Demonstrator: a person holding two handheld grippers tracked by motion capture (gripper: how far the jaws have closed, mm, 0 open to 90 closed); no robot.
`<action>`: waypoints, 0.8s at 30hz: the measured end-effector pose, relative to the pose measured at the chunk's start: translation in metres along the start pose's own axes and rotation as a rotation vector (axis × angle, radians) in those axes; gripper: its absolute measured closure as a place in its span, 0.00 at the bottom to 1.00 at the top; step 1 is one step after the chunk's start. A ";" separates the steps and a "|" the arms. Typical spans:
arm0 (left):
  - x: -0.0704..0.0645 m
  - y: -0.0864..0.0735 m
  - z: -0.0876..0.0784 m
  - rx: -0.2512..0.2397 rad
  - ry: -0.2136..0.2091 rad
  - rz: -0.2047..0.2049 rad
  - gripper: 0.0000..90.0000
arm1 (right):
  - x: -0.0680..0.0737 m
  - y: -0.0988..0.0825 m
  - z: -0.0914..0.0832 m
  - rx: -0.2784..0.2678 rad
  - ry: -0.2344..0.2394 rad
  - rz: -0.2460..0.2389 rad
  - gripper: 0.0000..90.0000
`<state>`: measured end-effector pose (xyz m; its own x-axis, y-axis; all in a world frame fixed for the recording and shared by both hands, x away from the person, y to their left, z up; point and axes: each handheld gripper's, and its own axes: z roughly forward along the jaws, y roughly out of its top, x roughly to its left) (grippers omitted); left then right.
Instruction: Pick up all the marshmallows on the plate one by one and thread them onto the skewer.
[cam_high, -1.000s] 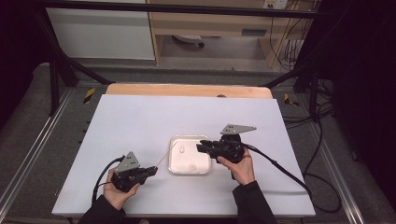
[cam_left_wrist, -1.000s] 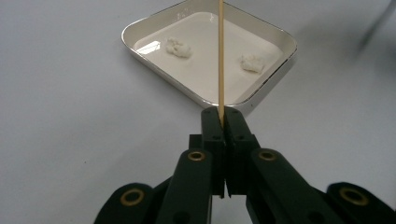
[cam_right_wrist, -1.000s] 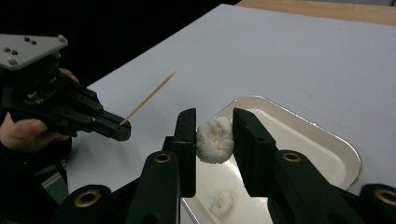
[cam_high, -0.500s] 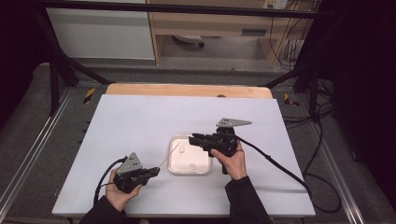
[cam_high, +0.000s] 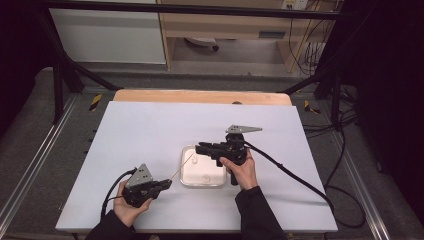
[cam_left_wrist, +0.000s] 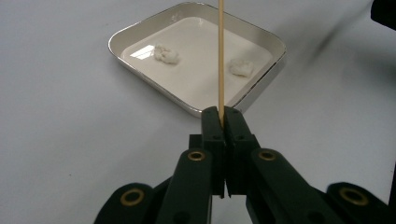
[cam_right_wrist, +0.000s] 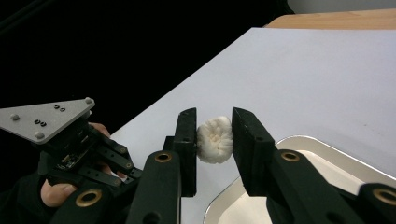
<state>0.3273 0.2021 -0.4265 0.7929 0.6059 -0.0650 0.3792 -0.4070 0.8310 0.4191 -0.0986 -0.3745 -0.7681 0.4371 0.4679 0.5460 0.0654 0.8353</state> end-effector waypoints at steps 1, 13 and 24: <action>0.000 0.000 0.000 0.000 -0.002 0.001 0.99 | 0.000 0.000 0.000 0.002 0.001 0.002 0.81; 0.000 0.000 0.000 0.002 -0.006 0.007 0.99 | -0.003 -0.006 0.008 0.008 0.034 0.028 0.82; -0.002 0.000 0.000 -0.011 -0.004 0.013 0.99 | -0.002 -0.010 0.012 0.024 0.070 0.049 0.84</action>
<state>0.3257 0.2007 -0.4269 0.7998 0.5976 -0.0566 0.3633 -0.4069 0.8381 0.4193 -0.0896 -0.3876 -0.7617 0.3764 0.5274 0.5902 0.0673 0.8044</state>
